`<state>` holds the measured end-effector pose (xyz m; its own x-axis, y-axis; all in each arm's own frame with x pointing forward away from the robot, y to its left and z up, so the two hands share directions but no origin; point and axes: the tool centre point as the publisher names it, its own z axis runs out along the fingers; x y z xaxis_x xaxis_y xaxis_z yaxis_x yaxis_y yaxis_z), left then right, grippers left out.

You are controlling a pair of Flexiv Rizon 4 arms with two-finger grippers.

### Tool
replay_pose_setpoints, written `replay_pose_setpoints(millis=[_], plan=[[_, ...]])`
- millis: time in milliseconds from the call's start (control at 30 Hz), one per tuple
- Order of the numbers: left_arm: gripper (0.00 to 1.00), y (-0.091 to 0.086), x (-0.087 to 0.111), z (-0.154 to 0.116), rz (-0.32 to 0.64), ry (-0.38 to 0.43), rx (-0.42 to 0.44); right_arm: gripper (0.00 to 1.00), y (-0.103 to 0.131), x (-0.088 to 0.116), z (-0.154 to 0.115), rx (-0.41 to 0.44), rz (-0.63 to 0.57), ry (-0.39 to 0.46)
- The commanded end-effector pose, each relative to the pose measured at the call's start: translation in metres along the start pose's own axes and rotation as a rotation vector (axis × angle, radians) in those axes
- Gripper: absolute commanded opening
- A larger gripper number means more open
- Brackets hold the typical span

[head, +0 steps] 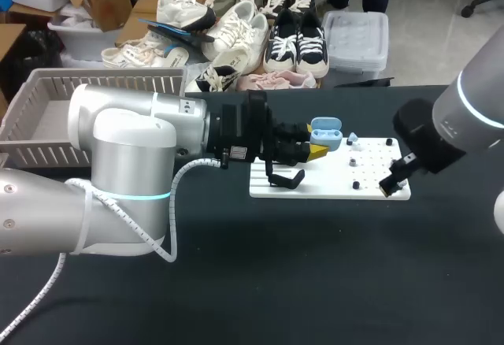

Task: Pick up each earbud case from the left stands, insert the matching earbuds, close the lid, and place the case in the box.

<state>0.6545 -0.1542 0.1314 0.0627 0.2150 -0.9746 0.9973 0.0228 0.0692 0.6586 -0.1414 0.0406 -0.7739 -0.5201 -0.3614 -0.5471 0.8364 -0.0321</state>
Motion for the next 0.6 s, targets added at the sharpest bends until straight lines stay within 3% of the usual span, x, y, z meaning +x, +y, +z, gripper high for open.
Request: replay_pose_setpoints(millis=[33,600], plan=[[0.0,-0.001,0.0,0.001,0.001,-0.001,-0.008,1.0,0.003,0.005,-0.003,0.309,0.011,-0.004],[0.0,-0.001,0.0,0.001,0.001,-0.001,-0.008,1.0,0.007,0.015,-0.01,0.382,0.035,-0.011]])
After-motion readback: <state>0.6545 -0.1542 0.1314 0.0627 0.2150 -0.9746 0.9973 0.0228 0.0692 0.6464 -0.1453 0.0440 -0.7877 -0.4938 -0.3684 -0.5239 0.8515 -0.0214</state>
